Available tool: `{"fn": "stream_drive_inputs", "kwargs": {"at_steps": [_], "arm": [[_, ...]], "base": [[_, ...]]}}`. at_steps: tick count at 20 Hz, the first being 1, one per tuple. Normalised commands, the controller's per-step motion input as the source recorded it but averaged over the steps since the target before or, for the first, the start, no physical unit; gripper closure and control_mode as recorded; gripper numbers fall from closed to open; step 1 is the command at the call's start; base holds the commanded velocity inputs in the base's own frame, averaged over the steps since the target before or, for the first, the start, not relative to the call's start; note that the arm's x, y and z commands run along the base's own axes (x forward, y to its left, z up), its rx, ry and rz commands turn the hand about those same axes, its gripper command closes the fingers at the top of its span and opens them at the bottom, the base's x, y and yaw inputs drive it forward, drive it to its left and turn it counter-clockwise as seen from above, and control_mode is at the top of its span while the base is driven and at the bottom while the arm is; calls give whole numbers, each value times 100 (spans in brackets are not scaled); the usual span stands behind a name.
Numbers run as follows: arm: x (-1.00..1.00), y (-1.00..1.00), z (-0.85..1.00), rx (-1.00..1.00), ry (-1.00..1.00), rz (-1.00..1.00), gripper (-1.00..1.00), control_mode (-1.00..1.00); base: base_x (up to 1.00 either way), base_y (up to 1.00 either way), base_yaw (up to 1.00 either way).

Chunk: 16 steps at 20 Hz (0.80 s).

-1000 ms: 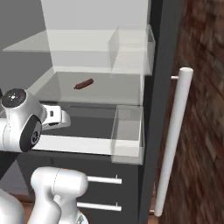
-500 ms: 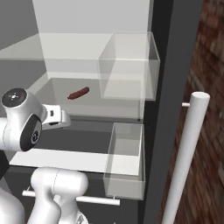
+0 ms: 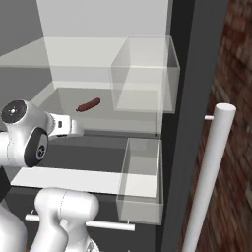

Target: Retrieve the sausage and cheese from the fridge and place them on the cutting board on the counter.

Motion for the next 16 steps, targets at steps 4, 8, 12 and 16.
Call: {"fn": "stream_drive_inputs", "kwargs": {"at_steps": [4,8,12,16], "arm": [[99,-20,7,13,-4,-12,-100,-100],[80,0,25,24,12,-17,-100,-100],[56,6,15,16,16,-19,-100,-100],[45,12,14,6,13,-20,-100,-100]], "base": [[0,0,0],[0,0,0],[0,0,0],[0,0,0]]}}
